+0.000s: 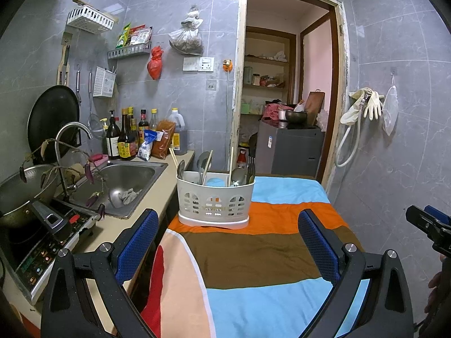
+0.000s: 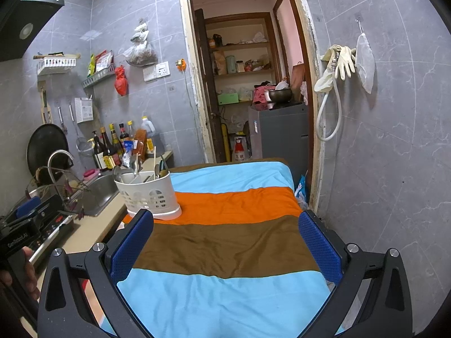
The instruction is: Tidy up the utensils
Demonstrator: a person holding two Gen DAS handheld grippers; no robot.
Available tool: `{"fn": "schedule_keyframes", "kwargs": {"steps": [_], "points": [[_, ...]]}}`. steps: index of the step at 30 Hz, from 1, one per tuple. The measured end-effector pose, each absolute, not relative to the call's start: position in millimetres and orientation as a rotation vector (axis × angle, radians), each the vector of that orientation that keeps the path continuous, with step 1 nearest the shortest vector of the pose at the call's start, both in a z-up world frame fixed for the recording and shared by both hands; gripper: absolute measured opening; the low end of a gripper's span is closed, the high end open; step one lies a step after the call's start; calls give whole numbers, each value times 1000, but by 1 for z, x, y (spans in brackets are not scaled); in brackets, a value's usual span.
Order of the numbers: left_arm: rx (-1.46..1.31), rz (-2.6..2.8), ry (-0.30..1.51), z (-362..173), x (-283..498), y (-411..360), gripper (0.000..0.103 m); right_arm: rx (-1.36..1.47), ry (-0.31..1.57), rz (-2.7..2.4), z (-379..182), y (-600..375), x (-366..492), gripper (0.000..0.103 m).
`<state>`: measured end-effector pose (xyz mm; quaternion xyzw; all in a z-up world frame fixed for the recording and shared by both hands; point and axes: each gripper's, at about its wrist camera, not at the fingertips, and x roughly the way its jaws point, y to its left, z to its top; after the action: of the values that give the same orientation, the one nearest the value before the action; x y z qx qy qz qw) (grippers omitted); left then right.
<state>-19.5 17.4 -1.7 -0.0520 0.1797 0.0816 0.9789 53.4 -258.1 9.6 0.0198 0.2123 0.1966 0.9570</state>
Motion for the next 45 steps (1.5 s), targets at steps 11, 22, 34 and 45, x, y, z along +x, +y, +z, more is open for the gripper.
{"fn": "schedule_keyframes", "kwargs": {"steps": [11,22,34,45], "points": [[-104,165,362,-3,-20,16,97,42,433,398,10,-257,53,103],[-104,164,361,-4,-20,16,97,41,431,397,10,-257,53,103],[-104,165,360,-4,-20,16,97,40,433,398,10,-257,53,103],[-103,166,359,-3,-20,15,97,40,433,398,10,-257,52,103]]}}
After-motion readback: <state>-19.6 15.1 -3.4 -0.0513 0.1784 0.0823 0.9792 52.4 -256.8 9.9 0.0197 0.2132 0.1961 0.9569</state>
